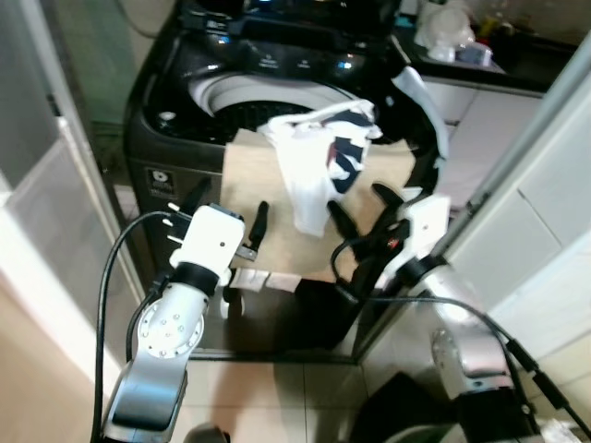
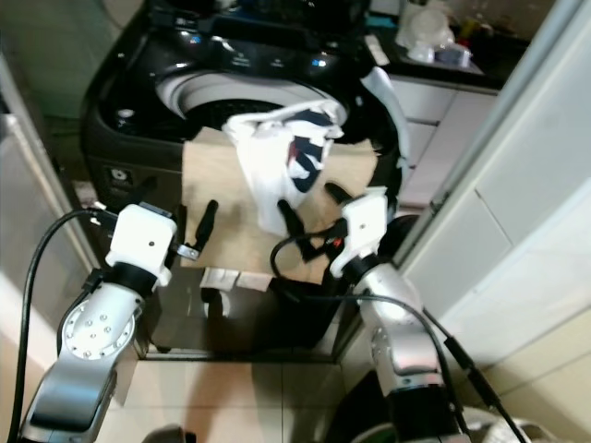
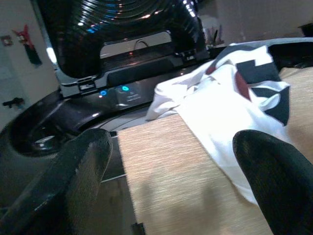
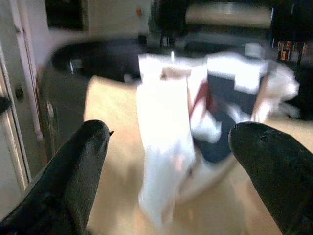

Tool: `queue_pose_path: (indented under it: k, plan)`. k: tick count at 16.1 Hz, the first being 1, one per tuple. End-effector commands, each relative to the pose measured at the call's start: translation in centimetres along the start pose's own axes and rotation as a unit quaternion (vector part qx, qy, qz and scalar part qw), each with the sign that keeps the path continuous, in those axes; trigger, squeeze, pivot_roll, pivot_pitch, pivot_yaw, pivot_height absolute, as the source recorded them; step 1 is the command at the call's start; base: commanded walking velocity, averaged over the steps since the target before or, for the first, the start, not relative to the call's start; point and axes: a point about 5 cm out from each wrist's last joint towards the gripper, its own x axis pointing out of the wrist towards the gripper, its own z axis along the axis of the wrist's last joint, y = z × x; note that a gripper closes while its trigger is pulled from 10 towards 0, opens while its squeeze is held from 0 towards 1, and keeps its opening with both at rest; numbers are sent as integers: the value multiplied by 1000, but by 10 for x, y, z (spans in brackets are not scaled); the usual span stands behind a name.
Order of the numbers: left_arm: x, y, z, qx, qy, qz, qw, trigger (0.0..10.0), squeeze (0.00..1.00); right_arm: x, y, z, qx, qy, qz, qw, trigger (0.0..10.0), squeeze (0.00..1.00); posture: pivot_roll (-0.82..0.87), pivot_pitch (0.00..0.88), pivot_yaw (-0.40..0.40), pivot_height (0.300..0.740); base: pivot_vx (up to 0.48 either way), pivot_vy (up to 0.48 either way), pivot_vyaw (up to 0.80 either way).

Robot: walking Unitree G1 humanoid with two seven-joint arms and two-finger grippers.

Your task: Clothes washing

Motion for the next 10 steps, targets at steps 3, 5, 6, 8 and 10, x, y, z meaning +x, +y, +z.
queue_pose_path:
  k: [3, 5, 6, 8, 10]
  plan:
    - [8, -5, 5, -2, -14, -15, 1000, 10000, 0, 26, 7, -42, 53, 97, 14, 994, 10000, 0, 69, 0, -85, 740, 0, 0, 0]
    - [9, -5, 5, 0, -15, -16, 1000, 10000, 0, 37, 10, -50, 66, 128, 17, 990, 10000, 0, 86, 0, -91, 740, 0, 0, 0]
    - [8, -3, 6, 0, -16, -12, 1000, 10000, 0, 43, 12, -49, 69, 131, 24, 989, 10000, 0, 89, 0, -91, 740, 0, 0, 0]
    - [8, -2, 6, 0, -15, -9, 1000, 10000, 0, 56, 16, -52, 55, 150, 32, 987, 10000, 0, 100, 0, -92, 740, 0, 0, 0]
    - [8, -2, 6, 0, -15, -9, 1000, 10000, 0, 70, 17, -44, -20, 151, 32, 988, 10000, 0, 100, 0, -95, 740, 0, 0, 0]
